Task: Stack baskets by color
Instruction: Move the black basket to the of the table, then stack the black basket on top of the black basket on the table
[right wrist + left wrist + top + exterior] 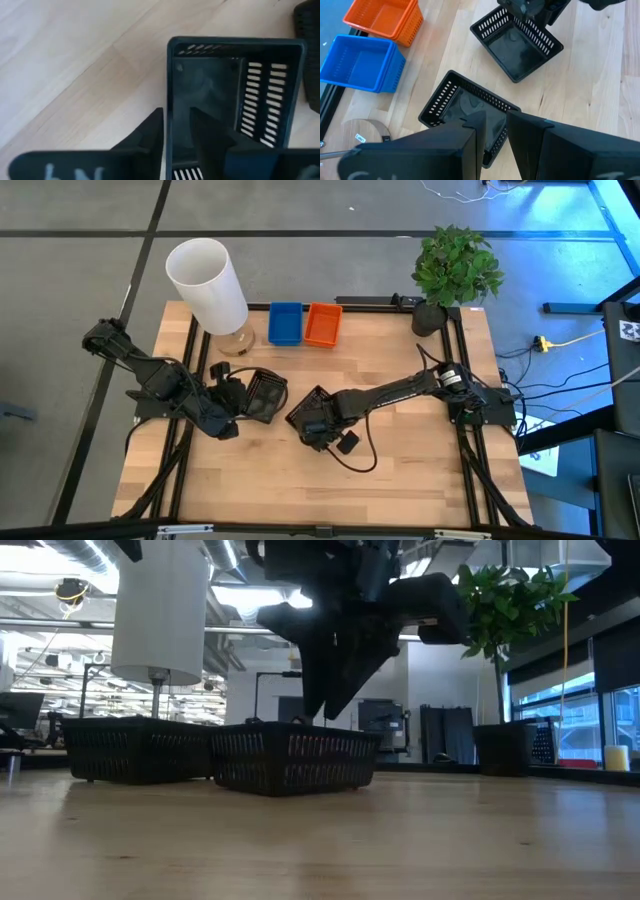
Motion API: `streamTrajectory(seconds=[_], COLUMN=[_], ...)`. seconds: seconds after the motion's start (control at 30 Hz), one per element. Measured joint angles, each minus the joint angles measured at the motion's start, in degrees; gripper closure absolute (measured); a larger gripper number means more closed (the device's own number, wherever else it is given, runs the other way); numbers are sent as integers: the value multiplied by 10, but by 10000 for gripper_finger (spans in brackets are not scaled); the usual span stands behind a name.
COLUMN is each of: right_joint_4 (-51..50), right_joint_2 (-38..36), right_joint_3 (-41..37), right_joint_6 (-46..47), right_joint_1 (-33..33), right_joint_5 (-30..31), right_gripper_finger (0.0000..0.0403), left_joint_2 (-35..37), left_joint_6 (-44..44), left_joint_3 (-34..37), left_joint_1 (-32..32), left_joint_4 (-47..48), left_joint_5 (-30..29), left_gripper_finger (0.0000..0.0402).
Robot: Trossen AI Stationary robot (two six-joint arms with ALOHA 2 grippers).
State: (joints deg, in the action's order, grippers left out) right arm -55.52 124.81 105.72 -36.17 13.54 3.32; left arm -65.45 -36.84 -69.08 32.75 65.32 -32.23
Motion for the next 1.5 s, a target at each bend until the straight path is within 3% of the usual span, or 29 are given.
streamTrajectory(seconds=[0.13, 0.43, 0.6, 0.83, 1.0, 1.13, 1.33, 1.5], right_joint_4=[-17, -125, -176, -191, -192, -202, -206, -207], right_joint_2=[0, 0, -1, -53, -82, -98, -107, -108], right_joint_3=[40, 211, 295, 284, 286, 286, 285, 285], right_joint_6=[51, 239, 305, 398, 435, 448, 449, 449], right_joint_1=[0, 0, 4, 16, 26, 37, 43, 43], right_joint_5=[34, 30, 31, 31, 36, 64, 67, 67], right_gripper_finger=[307, 320, 321, 321, 321, 321, 321, 321], left_joint_2=[0, 0, 0, -11, -30, -45, -47, -47], left_joint_6=[0, 5, 113, 269, 346, 359, 359, 360], left_joint_3=[0, 0, 0, 0, 0, 0, 0, 0], left_joint_1=[0, 0, 0, -15, -27, -29, -29, -31], left_joint_4=[0, 0, 0, -20, -64, -77, -79, -87], left_joint_5=[0, 3, 4, 76, 82, 84, 109, 105], left_gripper_finger=[333, 333, 333, 333, 333, 344, 396, 381])
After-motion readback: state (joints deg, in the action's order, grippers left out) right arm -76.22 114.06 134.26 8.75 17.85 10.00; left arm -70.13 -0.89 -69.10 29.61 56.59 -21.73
